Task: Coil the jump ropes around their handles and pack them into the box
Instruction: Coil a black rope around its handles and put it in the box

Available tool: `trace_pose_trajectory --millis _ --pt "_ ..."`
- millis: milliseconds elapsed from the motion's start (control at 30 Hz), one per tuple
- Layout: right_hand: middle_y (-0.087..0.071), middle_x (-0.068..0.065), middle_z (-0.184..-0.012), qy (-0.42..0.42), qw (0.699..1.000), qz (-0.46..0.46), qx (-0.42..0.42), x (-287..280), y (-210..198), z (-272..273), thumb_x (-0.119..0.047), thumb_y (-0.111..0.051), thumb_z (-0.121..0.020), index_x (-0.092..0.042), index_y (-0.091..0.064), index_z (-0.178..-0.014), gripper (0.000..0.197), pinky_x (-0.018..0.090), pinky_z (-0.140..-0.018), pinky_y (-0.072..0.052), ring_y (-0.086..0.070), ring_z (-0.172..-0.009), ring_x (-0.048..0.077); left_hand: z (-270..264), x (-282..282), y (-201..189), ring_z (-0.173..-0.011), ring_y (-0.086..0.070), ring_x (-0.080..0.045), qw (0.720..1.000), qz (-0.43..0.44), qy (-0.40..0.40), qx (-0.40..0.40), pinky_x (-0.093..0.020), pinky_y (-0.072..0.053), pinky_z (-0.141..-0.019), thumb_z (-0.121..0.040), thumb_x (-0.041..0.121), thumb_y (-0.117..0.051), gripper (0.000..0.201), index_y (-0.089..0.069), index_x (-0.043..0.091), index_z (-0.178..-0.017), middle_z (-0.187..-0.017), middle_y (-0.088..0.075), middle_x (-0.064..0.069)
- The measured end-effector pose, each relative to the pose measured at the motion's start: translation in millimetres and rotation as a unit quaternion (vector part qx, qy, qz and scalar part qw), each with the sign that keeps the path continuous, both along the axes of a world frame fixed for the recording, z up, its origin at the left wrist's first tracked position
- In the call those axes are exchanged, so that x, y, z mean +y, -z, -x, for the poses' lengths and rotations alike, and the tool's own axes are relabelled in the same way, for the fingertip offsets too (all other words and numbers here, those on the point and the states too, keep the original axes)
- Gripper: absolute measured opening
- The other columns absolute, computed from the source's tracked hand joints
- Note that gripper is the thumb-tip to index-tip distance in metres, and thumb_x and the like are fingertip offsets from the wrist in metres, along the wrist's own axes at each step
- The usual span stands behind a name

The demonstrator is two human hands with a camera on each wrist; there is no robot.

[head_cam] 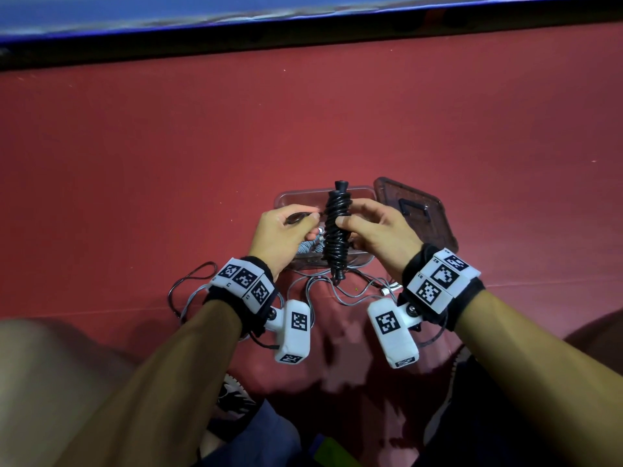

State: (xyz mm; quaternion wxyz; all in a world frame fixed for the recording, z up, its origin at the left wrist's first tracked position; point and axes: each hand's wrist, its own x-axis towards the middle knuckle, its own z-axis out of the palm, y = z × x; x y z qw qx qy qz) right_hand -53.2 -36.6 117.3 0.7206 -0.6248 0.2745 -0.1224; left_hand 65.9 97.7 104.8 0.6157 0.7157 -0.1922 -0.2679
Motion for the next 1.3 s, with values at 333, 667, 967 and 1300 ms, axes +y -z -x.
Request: trace_pose_trajectory --millis 333,667,967,1300 --pt "-0.07 0.008 -0.096 0.033 0.999 -0.021 -0.007 -5 1 -2 -0.014 -0.071 -0.087 -0.01 -0.072 -0.108 0.02 0.025 -0.063 -0.046 -0.059 -0.074 0.014 8 0 -4 -0.064 -0.062 -0.011 0.999 0.018 0.041 -0.02 -0.02 -0.054 -0.068 -0.092 0.001 -0.07 0.015 -0.077 0.009 -0.102 -0.075 -0.072 -0.001" --pt "-0.069 0.006 -0.087 0.093 0.995 -0.017 0.0 -14 7 -1 -0.021 -0.073 -0.082 -0.015 -0.07 -0.101 0.02 0.027 -0.057 -0.046 -0.055 -0.056 0.012 10 2 -10 -0.079 -0.066 -0.012 0.996 0.03 0.077 0.032 -0.02 -0.055 -0.08 -0.087 -0.002 -0.073 0.016 -0.075 0.001 -0.103 -0.092 -0.074 -0.009" --pt "-0.066 0.006 -0.085 0.097 0.995 -0.014 -0.002 -11 0 -4 -0.016 -0.069 -0.09 -0.007 -0.065 -0.109 0.022 0.024 -0.056 -0.046 -0.056 -0.052 0.006 6 3 -1 -0.08 -0.07 -0.017 0.997 -0.022 0.079 0.004 -0.029 -0.057 -0.079 -0.09 0.005 -0.073 0.022 -0.071 0.015 -0.109 -0.092 -0.074 -0.019" --pt "-0.064 0.005 -0.075 0.121 0.992 -0.035 -0.006 -12 2 -4 -0.018 -0.068 -0.091 -0.013 -0.069 -0.092 0.005 0.022 -0.052 -0.044 -0.048 -0.049 0.01 13 0 -5 -0.072 -0.07 -0.006 0.984 -0.084 0.151 0.053 -0.02 -0.054 -0.076 -0.092 -0.005 -0.065 0.019 -0.072 0.001 -0.109 -0.078 -0.077 0.001"
